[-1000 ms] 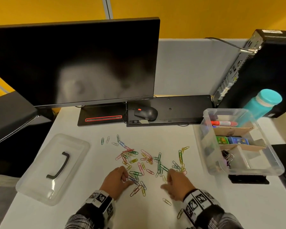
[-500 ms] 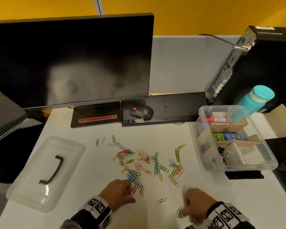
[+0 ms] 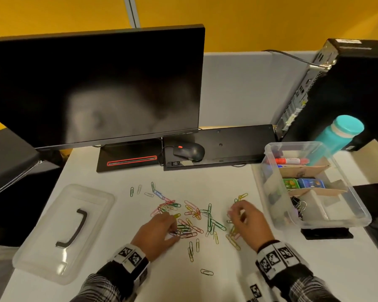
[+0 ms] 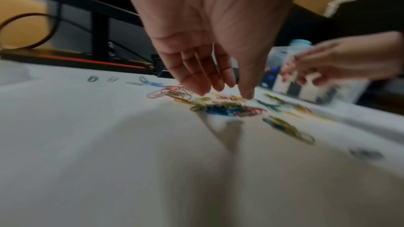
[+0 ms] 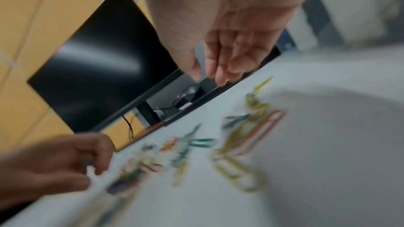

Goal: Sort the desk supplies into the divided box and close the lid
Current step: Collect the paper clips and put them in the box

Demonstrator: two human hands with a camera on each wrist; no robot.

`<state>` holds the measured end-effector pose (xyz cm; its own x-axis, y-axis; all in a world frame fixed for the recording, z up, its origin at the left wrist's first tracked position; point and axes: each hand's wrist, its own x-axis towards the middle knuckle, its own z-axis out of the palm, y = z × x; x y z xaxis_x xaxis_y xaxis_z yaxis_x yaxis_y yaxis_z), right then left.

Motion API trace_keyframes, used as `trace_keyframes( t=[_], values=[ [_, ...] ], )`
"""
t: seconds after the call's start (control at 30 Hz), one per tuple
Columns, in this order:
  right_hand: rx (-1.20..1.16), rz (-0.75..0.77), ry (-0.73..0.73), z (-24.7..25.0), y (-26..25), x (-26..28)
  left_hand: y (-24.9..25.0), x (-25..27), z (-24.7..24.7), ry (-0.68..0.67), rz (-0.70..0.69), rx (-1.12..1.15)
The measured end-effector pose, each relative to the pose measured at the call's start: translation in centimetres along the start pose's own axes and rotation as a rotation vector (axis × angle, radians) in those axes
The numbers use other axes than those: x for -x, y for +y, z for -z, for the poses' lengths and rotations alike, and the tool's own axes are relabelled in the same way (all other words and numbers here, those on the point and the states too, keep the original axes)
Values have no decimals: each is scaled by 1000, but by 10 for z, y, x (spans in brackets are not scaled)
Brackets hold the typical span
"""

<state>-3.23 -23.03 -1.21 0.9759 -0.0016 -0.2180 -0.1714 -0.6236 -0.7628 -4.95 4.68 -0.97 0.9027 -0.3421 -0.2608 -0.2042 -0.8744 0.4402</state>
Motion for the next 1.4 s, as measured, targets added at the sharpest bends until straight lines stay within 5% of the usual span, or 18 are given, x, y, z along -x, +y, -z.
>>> trace_keyframes(
  t=[0.1, 0.2, 0.27, 0.43, 0.57, 0.63, 0.77, 0.87, 1.1, 1.3, 1.4],
  values=[
    [322, 114, 82, 14, 27, -11, 12, 14, -17, -43, -308, -221],
    [465, 13, -58, 7, 36, -24, 23, 24, -45, -204, -609, -438],
    [467, -18, -149, -7, 30, -28, 23, 28, -56, -259, -685, -581],
    [579, 66, -320, -44, 13, -13, 1, 22, -54, -224, -524, -614],
    [416, 171, -411, -46, 7, 3, -16, 21, -49, -176, -369, -559],
    [310, 120, -382, -31, 5, 5, -22, 21, -42, -115, -297, -533],
    [459, -44, -136, 0, 18, 12, -36, 18, -22, 9, -133, -374],
    [403, -198, -164, -4, 23, 18, -47, 9, -6, 36, 28, -222],
    [328, 9, -280, -71, -15, 19, -66, -39, 15, 15, 404, 62],
    [358, 79, -37, -57, -22, -1, -46, -24, 3, -20, 273, 111],
    [501, -39, -88, -59, -21, -11, -39, -8, -4, -34, 149, 109]
  ],
)
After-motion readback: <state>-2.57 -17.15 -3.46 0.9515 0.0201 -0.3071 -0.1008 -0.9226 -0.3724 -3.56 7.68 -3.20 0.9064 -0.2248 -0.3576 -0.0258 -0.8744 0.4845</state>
